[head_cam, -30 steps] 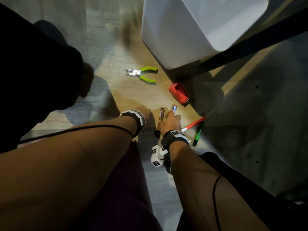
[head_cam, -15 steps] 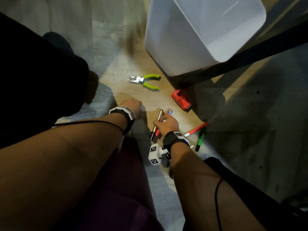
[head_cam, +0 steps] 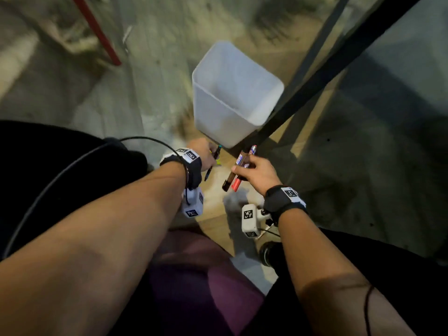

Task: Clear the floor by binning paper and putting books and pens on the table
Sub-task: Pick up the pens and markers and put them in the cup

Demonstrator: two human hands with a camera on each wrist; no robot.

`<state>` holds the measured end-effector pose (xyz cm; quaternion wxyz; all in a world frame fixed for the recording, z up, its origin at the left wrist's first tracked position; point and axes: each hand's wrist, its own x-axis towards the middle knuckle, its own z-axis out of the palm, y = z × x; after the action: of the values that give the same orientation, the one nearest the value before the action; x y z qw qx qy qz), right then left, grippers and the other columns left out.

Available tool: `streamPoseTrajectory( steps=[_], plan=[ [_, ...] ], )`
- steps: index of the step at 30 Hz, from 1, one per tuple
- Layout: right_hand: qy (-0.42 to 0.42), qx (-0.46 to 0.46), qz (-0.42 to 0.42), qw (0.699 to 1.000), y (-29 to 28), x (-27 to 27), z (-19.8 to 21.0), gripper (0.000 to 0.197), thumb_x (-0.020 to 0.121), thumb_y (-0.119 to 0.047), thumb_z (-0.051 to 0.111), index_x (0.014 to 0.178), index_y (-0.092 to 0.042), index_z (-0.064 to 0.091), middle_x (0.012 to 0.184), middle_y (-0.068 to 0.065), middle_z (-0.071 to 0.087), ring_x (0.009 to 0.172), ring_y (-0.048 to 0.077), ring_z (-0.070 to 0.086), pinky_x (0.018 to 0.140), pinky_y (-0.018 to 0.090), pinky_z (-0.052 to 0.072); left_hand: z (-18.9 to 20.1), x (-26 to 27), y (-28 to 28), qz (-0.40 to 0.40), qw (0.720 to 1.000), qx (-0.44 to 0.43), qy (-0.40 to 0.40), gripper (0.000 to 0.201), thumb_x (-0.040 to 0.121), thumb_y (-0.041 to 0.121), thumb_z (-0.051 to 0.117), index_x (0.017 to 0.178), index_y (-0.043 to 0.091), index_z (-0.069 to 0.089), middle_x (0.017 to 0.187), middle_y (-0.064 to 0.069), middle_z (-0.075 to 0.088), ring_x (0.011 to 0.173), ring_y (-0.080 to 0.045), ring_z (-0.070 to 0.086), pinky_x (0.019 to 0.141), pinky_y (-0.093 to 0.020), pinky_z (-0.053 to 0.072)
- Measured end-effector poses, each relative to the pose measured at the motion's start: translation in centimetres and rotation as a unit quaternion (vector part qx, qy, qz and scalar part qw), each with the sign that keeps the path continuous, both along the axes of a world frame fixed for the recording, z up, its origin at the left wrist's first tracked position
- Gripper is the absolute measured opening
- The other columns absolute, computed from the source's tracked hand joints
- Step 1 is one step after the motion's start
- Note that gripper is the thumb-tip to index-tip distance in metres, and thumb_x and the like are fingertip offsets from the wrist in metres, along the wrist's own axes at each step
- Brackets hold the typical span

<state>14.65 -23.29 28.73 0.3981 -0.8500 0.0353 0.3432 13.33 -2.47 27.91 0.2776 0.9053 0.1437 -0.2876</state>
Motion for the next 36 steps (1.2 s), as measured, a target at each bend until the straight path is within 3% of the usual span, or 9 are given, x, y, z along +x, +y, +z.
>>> streamPoseTrajectory(
  steps=[2,5,9,16,20,23,28,30,36],
  plan=[
    [-0.037,0.021,-0.004,0.999,0.4,0.2,4.4,0.026,0.068,-0.051,0.086,0.089,-0.039,0.078,0.086,-0.008,0.079,0.09,0.018,0.077,0.091,0.044,0.063,4.1,0.6,0.7,-0.01,0.999,-0.003,-0.033,0.028,0.076,0.032,0.079,0.101,0.022,0.073,0.093,0.001,0.072,0.09,-0.021,0.066,0.068,-0.02,0.044],
    [-0.086,0.051,-0.006,0.995,0.6,0.1,10.6,0.025,0.079,-0.039,0.087,0.097,-0.024,0.079,0.094,0.001,0.081,0.084,0.012,0.073,0.081,0.028,0.062,10.7,0.9,1.7,-0.041,0.995,-0.011,-0.093,0.025,0.077,0.031,0.078,0.1,0.023,0.074,0.092,0.001,0.073,0.087,-0.02,0.066,0.067,-0.021,0.045],
    [-0.126,0.077,0.003,0.989,0.2,-0.8,17.2,0.048,0.07,-0.059,0.085,0.11,-0.033,0.075,0.103,-0.005,0.081,0.1,0.02,0.078,0.095,0.054,0.061,19.8,0.0,2.8,-0.08,0.981,-0.009,-0.175,0.02,0.079,0.032,0.075,0.096,0.021,0.072,0.089,0.003,0.072,0.086,-0.018,0.066,0.074,-0.028,0.054],
    [-0.208,0.124,0.079,0.967,0.3,-4.3,31.1,0.048,0.076,-0.052,0.083,0.115,-0.026,0.076,0.109,-0.005,0.08,0.105,0.012,0.075,0.1,0.05,0.059,34.4,-5.1,3.6,-0.146,0.946,0.002,-0.289,0.008,0.084,0.033,0.071,0.09,0.029,0.068,0.075,0.019,0.064,0.069,0.001,0.06,0.057,-0.008,0.038],
    [-0.273,0.15,0.09,0.946,0.1,-5.7,38.6,0.023,0.087,-0.04,0.084,0.103,-0.027,0.076,0.098,-0.003,0.079,0.092,0.013,0.077,0.091,0.05,0.063,43.0,-6.8,3.6,-0.159,0.911,0.003,-0.38,0.015,0.082,0.036,0.072,0.093,0.028,0.066,0.075,0.013,0.067,0.069,-0.003,0.063,0.067,-0.026,0.053],
    [-0.31,0.184,0.072,0.93,-0.3,-6.4,43.6,0.024,0.084,-0.045,0.083,0.097,-0.026,0.076,0.092,-0.001,0.077,0.089,0.017,0.076,0.09,0.055,0.061,49.5,-6.3,3.4,-0.143,0.88,-0.017,-0.453,0.032,0.081,0.031,0.075,0.108,0.032,0.057,0.076,0.009,0.066,0.066,-0.002,0.064,0.064,-0.024,0.055],
    [-0.355,0.216,0.044,0.908,-1.5,-7.6,48.4,0.02,0.086,-0.037,0.084,0.093,-0.021,0.075,0.081,0.001,0.074,0.076,0.015,0.072,0.078,0.045,0.059,59.7,-0.9,2.5,-0.1,0.809,-0.007,-0.58,0.028,0.082,0.022,0.07,0.106,0.029,0.058,0.073,0.004,0.07,0.067,-0.012,0.068,0.064,-0.029,0.056],
    [-0.353,0.222,0.037,0.908,-2.1,-8.0,49.1,0.017,0.087,-0.035,0.084,0.093,-0.022,0.075,0.084,0.0,0.077,0.08,0.016,0.075,0.082,0.042,0.059,62.7,3.1,2.5,-0.082,0.79,0.024,-0.607,0.023,0.082,0.022,0.067,0.104,0.027,0.061,0.073,0.005,0.071,0.069,-0.013,0.07,0.07,-0.031,0.058],
    [-0.375,0.21,0.02,0.903,-3.8,-8.9,49.4,0.021,0.088,-0.037,0.084,0.095,-0.019,0.075,0.086,0.003,0.077,0.083,0.019,0.076,0.082,0.044,0.061,64.5,13.4,2.0,-0.037,0.799,0.136,-0.585,0.015,0.084,0.02,0.063,0.098,0.025,0.068,0.094,-0.002,0.072,0.087,-0.024,0.069,0.077,-0.03,0.057]
  ],
)
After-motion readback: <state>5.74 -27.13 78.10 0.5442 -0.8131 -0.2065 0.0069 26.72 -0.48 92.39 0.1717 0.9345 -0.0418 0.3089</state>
